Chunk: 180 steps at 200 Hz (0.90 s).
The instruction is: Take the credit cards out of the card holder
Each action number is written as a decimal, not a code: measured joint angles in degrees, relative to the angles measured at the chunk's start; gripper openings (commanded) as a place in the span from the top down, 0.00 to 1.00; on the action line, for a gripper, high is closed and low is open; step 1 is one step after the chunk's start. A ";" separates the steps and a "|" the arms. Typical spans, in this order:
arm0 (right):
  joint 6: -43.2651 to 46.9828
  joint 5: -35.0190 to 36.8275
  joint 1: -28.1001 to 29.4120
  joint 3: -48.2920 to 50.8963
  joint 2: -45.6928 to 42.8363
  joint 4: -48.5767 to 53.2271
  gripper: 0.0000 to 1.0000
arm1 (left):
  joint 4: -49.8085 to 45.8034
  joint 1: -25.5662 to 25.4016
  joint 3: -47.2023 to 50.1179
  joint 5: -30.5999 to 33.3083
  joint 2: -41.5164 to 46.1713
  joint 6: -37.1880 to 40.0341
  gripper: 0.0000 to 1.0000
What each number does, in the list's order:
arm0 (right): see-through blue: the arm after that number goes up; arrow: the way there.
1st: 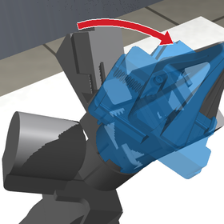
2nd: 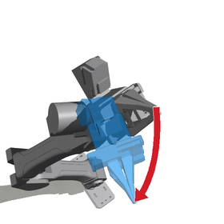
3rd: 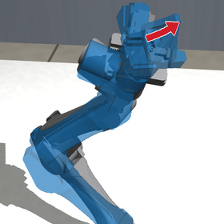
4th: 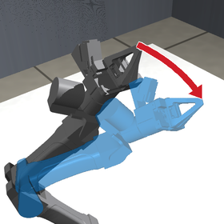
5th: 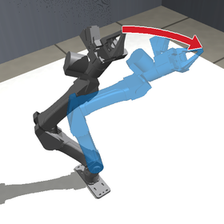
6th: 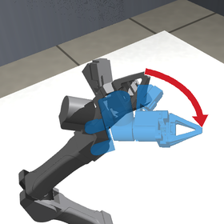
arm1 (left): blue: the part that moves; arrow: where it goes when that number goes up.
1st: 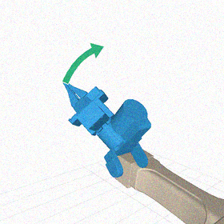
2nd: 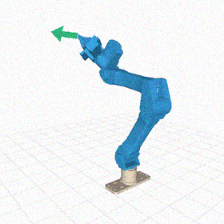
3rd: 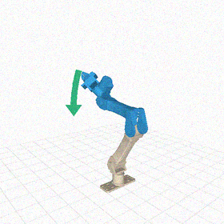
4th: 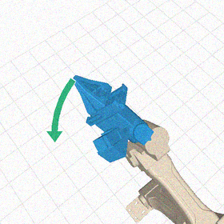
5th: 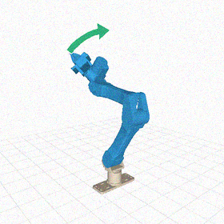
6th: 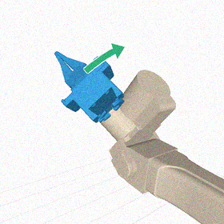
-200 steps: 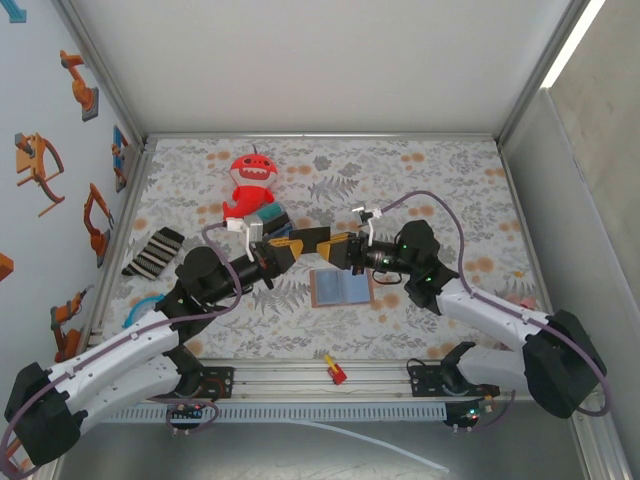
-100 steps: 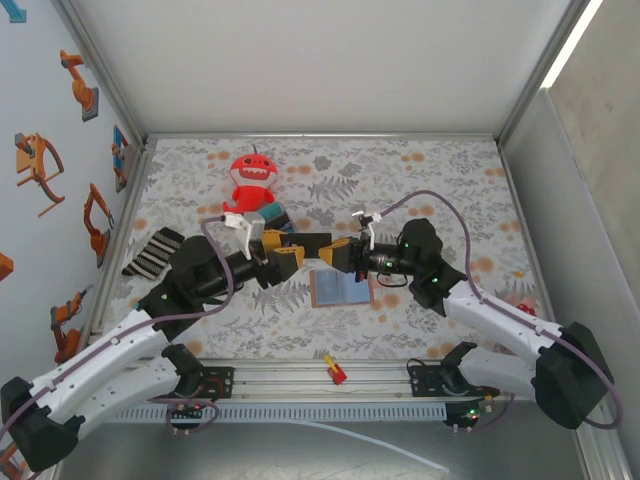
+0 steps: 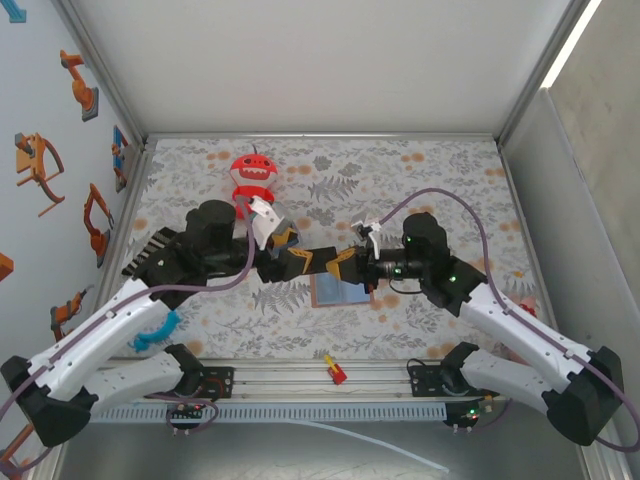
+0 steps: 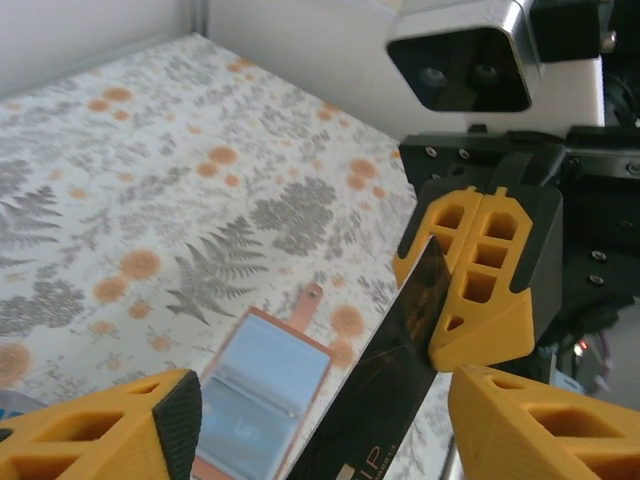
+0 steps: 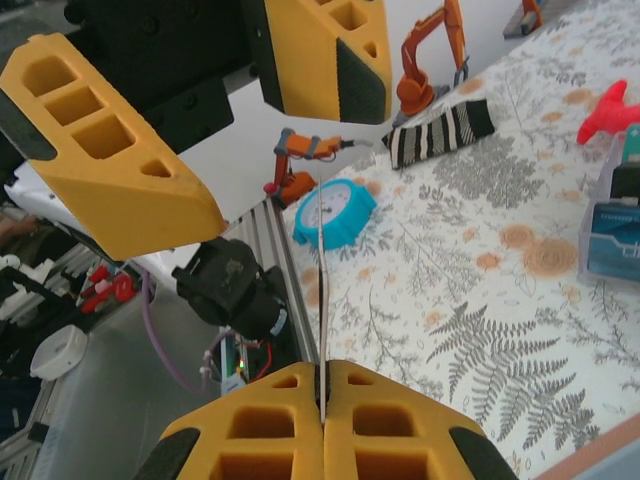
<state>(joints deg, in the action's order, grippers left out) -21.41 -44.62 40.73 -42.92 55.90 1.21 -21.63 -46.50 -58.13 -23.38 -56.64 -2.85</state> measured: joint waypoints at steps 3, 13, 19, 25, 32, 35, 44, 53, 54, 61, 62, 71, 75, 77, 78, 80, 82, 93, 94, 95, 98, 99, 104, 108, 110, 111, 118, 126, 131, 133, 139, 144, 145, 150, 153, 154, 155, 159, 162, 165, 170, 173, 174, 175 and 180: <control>0.26 -0.07 0.07 -0.02 0.00 0.46 1.00 | -0.28 0.00 -0.24 -0.48 -0.35 0.37 0.37; 0.85 -0.26 0.22 -0.13 0.00 1.64 1.00 | -1.25 0.00 -1.05 -2.40 -1.57 1.20 0.38; 1.27 -0.44 0.26 -0.13 0.00 2.40 1.00 | -1.68 0.00 -1.51 -3.41 -2.21 1.68 0.39; 1.57 -0.59 0.31 -0.13 0.00 2.91 1.00 | -2.08 0.00 -1.92 -4.26 -2.75 2.10 0.40; 1.86 -0.83 0.31 -0.13 0.00 3.37 1.00 | -2.51 0.00 -2.38 -5.38 -3.41 2.58 0.40; 2.01 -0.90 0.31 -0.13 0.00 3.52 1.00 | -2.75 0.00 -2.58 -5.81 -3.63 2.91 0.41; 2.21 -1.07 0.33 -0.13 0.00 3.89 1.00 | -3.39 0.00 -3.08 -6.82 -4.39 3.56 0.41; 2.47 -1.29 0.35 -0.13 0.00 4.26 1.00 | -3.96 0.00 -3.56 -7.76 -5.25 4.17 0.42; 2.49 -1.31 0.35 -0.13 0.00 4.26 1.00 | -4.00 0.00 -3.61 -7.80 -5.29 4.22 0.43; 2.69 -1.51 0.35 -0.13 0.00 4.46 1.00 | -4.50 0.00 -3.93 -8.31 -6.01 4.83 0.46; 2.73 -1.51 0.35 -0.13 0.00 4.48 1.00 | -4.59 0.00 -3.96 -8.35 -6.08 4.87 0.47; 2.99 -1.86 0.35 -0.20 0.02 4.59 1.00 | -5.29 0.00 -4.24 -8.92 -7.02 5.38 0.51; 3.04 -1.97 0.35 -0.24 0.07 4.61 1.00 | -5.75 0.00 -4.37 -9.16 -7.45 5.99 0.53; 3.06 -2.01 0.35 -0.26 0.07 4.59 1.00 | -5.81 0.00 -4.42 -9.25 -7.61 5.97 0.54; 3.08 -2.10 0.35 -0.31 0.07 4.57 1.00 | -5.99 0.00 -4.44 -9.29 -7.78 5.92 0.54; 3.08 -2.14 0.35 -0.33 0.09 4.59 1.00 | -6.14 0.00 -4.50 -9.44 -7.98 6.23 0.55; 3.10 -2.23 0.35 -0.37 0.13 4.59 1.00 | -6.34 0.00 -4.55 -9.51 -8.17 6.45 0.56; 3.28 -2.47 0.35 -0.70 0.24 4.59 1.00 | -6.84 0.00 -4.66 -9.97 -9.16 6.84 0.56; 3.28 -2.49 0.35 -0.72 0.26 4.59 1.00 | -6.88 0.00 -4.66 -9.99 -9.22 6.88 0.56; 3.30 -2.51 0.35 -0.76 0.31 4.57 1.00 | -6.91 0.00 -4.66 -10.01 -9.27 6.95 0.57; 3.30 -2.51 0.35 -0.85 0.33 4.55 1.00 | -7.04 0.00 -4.66 -10.16 -9.53 7.06 0.59; 3.30 -2.54 0.35 -0.87 0.33 4.57 1.00 | -7.06 0.00 -4.68 -10.21 -9.60 7.08 0.60; 3.30 -2.51 0.35 -0.98 0.39 4.57 1.00 | -7.26 0.02 -4.68 -10.47 -9.90 7.17 0.66; 3.32 -2.38 0.35 -0.98 0.44 4.57 1.00 | -7.45 0.04 -4.68 -10.93 -10.12 7.67 0.70; 3.32 -2.38 0.35 -0.98 0.44 4.59 1.00 | -7.50 0.04 -4.68 -11.04 -10.19 7.56 0.72; 3.32 -2.38 0.35 -0.98 0.44 4.61 1.00 | -7.54 0.04 -4.68 -11.06 -10.21 7.48 0.73; 3.34 -2.29 0.33 -0.98 0.59 4.79 1.00 | -7.76 0.04 -4.70 -11.58 -10.34 7.78 0.79; 3.45 -2.14 0.35 -0.98 0.79 4.98 1.00 | -8.09 0.04 -4.74 -12.26 -10.36 8.17 0.86; 3.48 -2.01 0.35 -0.98 0.85 5.01 1.00 | -8.22 0.04 -4.76 -12.68 -10.36 8.41 0.90; 3.48 -1.99 0.35 -0.98 0.90 5.03 1.00 | -8.31 0.04 -4.76 -12.74 -10.36 8.55 0.90; 3.48 -1.84 0.33 -0.98 0.94 5.05 1.00 | -8.39 0.07 -4.76 -13.27 -10.34 8.76 0.93; 3.50 -1.64 0.35 -0.98 0.94 5.09 1.00 | -8.46 0.11 -4.76 -13.68 -10.34 8.90 0.95; 3.52 -1.64 0.33 -0.98 0.94 5.14 1.00 | -8.46 0.11 -4.76 -13.70 -10.34 8.85 0.95; 3.56 -1.44 0.35 -0.98 0.94 5.20 0.95 | -8.50 0.17 -4.76 -13.97 -10.32 9.11 0.97; 3.69 -1.33 0.35 -0.98 0.94 5.25 0.90 | -8.55 0.22 -4.76 -14.08 -10.29 9.14 0.97; 3.69 -1.31 0.35 -0.98 0.94 5.25 0.89 | -8.52 0.24 -4.76 -14.10 -10.29 9.16 0.97; 3.69 -1.29 0.35 -0.98 0.94 5.25 0.87 | -8.52 0.28 -4.76 -14.12 -10.29 9.18 0.97; 3.76 -1.11 0.35 -0.98 0.92 5.35 0.80 | -8.55 0.44 -4.76 -14.27 -10.29 9.18 0.98; 3.96 -1.03 0.35 -0.98 0.92 5.27 0.75 | -8.48 0.50 -4.76 -14.38 -10.29 9.25 1.00; 3.80 -0.70 0.37 -1.01 0.92 5.38 0.72 | -8.48 0.55 -4.76 -14.49 -10.29 9.14 1.00; 4.37 -0.33 0.39 -1.05 0.92 5.49 0.68 | -8.48 0.70 -4.76 -14.58 -10.29 9.22 1.00; 4.15 -0.07 0.39 -1.05 0.92 5.77 0.66 | -8.48 0.83 -4.76 -14.58 -10.25 9.20 1.00; 4.20 0.11 0.37 -1.05 0.90 5.88 0.66 | -8.48 0.92 -4.74 -14.56 -10.21 9.22 1.00; 4.33 0.20 0.37 -1.07 0.90 5.88 0.65 | -8.48 0.96 -4.74 -14.58 -10.21 9.22 1.00; 4.39 0.76 0.35 -1.07 0.87 6.34 0.63 | -8.41 1.33 -4.74 -14.36 -10.10 9.25 1.00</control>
<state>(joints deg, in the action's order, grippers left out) -17.02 -43.86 41.08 -43.99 56.77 7.55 -30.04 -45.17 -62.87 -37.74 -66.74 6.39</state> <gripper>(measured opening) 0.305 0.057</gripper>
